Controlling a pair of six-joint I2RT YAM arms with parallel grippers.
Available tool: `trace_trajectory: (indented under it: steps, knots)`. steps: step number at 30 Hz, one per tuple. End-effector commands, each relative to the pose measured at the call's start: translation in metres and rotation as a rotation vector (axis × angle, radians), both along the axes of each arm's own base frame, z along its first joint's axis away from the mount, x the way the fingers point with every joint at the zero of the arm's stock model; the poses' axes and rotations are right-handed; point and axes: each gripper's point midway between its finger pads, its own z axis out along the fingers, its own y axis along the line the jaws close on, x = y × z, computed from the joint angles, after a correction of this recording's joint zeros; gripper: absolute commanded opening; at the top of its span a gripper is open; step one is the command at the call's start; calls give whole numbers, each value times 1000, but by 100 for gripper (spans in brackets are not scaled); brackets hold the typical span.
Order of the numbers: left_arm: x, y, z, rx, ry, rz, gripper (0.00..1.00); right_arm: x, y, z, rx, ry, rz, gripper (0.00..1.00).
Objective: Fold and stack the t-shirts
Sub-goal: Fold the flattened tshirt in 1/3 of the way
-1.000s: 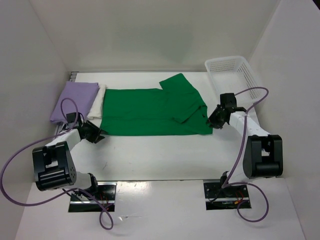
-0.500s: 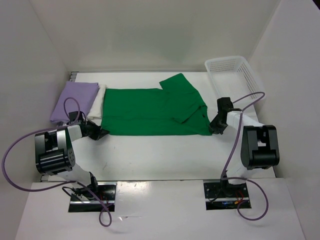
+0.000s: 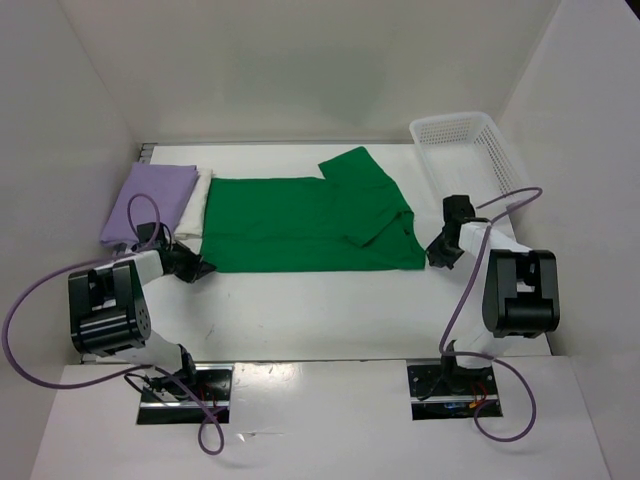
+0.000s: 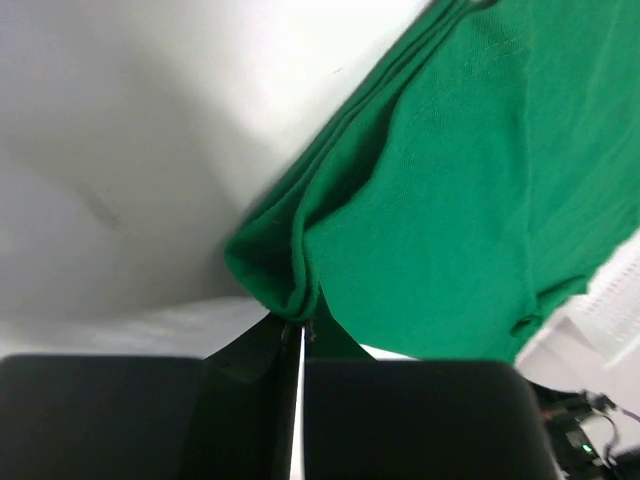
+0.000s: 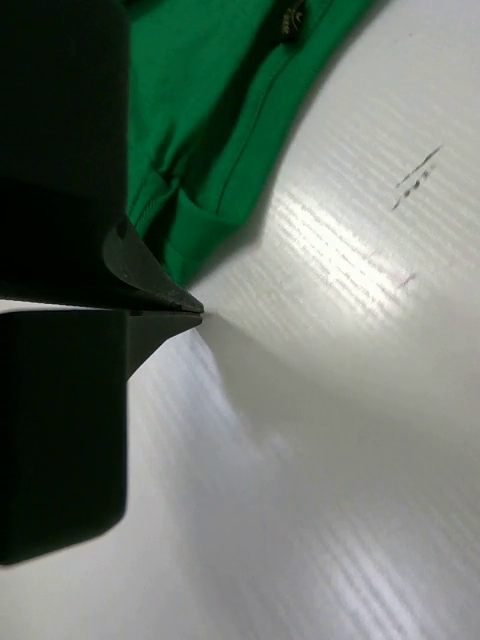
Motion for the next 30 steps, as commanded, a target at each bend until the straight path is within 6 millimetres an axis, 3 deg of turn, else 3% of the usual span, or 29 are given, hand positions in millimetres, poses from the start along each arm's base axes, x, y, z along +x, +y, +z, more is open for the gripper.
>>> trace_trajectory:
  steps: [1,5,6,8,9,11,13,14,16,17,19,20,21,22,24,26,30]
  knots:
    - [-30,3,-6,70,78,-38,0,-12,-11,15,-41,-7,-57,0]
    - [-59,-8,0,50,104,-42,1,-21,-4,39,-3,-62,-74,0]
    - [-59,-13,5,27,83,-46,16,-18,-5,47,-3,-80,-74,0]
    - [-56,-14,14,22,52,-43,46,-7,3,66,25,-152,-15,20]
    - [-58,-15,13,19,60,-43,61,-1,6,75,36,-191,15,25]
    - [-43,-10,30,46,8,-59,85,12,18,95,88,-243,75,30]
    - [-31,-5,46,64,-26,-68,96,29,47,115,125,-325,167,39]
    - [-28,-2,50,87,-33,-72,100,31,65,113,175,-328,219,41]
    - [-21,1,57,100,-58,-78,100,41,98,117,201,-366,314,42]
    - [-18,0,62,93,-74,-84,100,45,111,117,226,-372,336,37]
    - [-6,-17,74,64,-161,-157,100,48,147,102,288,-330,430,18]
    - [2,-26,83,62,-225,-205,92,52,156,99,292,-329,450,0]
    - [5,-35,88,54,-251,-239,77,53,166,96,316,-320,476,0]
    - [4,-55,87,54,-255,-301,38,56,173,84,328,-293,488,0]
    - [11,-68,89,102,-266,-340,18,65,175,78,329,-301,489,0]
    - [13,-97,91,120,-298,-413,12,62,178,61,329,-256,492,4]
    - [16,-135,81,99,-295,-496,17,62,175,47,311,-224,478,8]
